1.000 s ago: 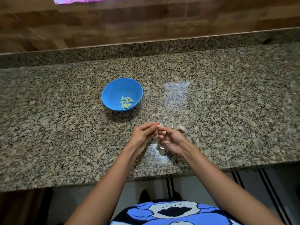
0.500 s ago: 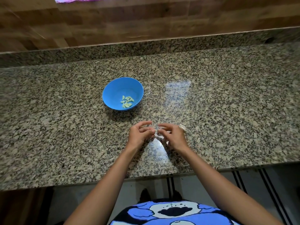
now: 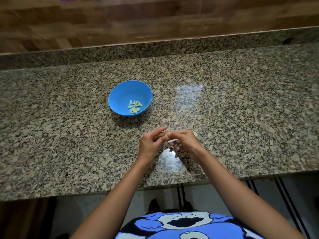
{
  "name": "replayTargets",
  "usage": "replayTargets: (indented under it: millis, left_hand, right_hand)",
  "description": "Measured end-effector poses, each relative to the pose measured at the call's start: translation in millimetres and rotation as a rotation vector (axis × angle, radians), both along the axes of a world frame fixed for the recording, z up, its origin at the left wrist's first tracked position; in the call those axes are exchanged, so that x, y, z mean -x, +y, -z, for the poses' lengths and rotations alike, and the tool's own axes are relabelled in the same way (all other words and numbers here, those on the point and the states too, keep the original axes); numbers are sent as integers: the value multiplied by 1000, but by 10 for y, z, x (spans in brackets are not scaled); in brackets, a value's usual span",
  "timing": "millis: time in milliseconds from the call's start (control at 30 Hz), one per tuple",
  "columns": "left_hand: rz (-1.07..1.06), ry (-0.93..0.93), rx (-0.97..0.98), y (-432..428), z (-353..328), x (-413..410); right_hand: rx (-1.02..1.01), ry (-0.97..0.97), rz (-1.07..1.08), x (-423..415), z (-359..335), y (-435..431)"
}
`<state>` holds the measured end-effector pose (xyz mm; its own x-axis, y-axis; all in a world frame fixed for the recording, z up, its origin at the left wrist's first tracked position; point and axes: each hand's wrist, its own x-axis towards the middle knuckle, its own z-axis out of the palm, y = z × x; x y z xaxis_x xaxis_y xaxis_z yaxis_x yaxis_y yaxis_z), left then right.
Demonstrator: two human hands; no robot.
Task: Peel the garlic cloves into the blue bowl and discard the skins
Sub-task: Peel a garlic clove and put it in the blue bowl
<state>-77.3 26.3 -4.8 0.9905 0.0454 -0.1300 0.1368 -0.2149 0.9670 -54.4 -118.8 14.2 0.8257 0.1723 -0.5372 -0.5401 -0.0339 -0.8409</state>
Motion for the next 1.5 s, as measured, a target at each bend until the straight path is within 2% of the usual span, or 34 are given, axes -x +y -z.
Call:
replayTargets:
  millis: [200, 433, 533, 600, 733, 833, 900, 1033, 1100, 1133, 1233, 1267, 1367, 1500]
  left_hand:
    - [-6, 64, 169, -3, -16, -8]
    - [35, 86, 145, -21, 23, 17]
    - [-33, 120, 206, -38, 22, 11]
    - [-83, 97, 135, -29, 47, 9]
    - [-19, -65, -248, -7, 68, 33]
    - [-4, -78, -305, -7, 44, 30]
    - [-48, -20, -180, 0, 24, 14]
    - [-133, 197, 307, 0, -16, 11]
    - [-205, 240, 385, 41, 2, -4]
    - [-250, 206, 302, 91, 36, -28]
    - [-291, 3, -274, 327, 156, -105]
    - [-251, -31, -396, 391, 185, -114]
    - [-138, -45, -577, 416, 237, -121]
    - [-35, -231, -662, 99, 168, -178]
  right_hand:
    - [-2, 4, -21, 28, -30, -21]
    - [-11, 7, 42, 45, 43, -14]
    - [-5, 12, 63, 47, 44, 3]
    - [-16, 35, 93, 55, 41, 22]
    - [-23, 49, 65, 62, 29, 41]
    - [-36, 62, 69, 55, 17, 25]
    - [-89, 62, 68, 58, 22, 10]
    - [-119, 42, 60, 80, 51, 5]
    - [-71, 4, 69, 84, 48, 15]
    - [-15, -28, 81, 89, 49, 9]
    - [143, -83, 152, 119, 79, -43]
    - [151, -69, 173, 138, 93, -62]
    - [124, -2, 240, 207, 133, -107]
    - [98, 11, 309, 268, 146, -181]
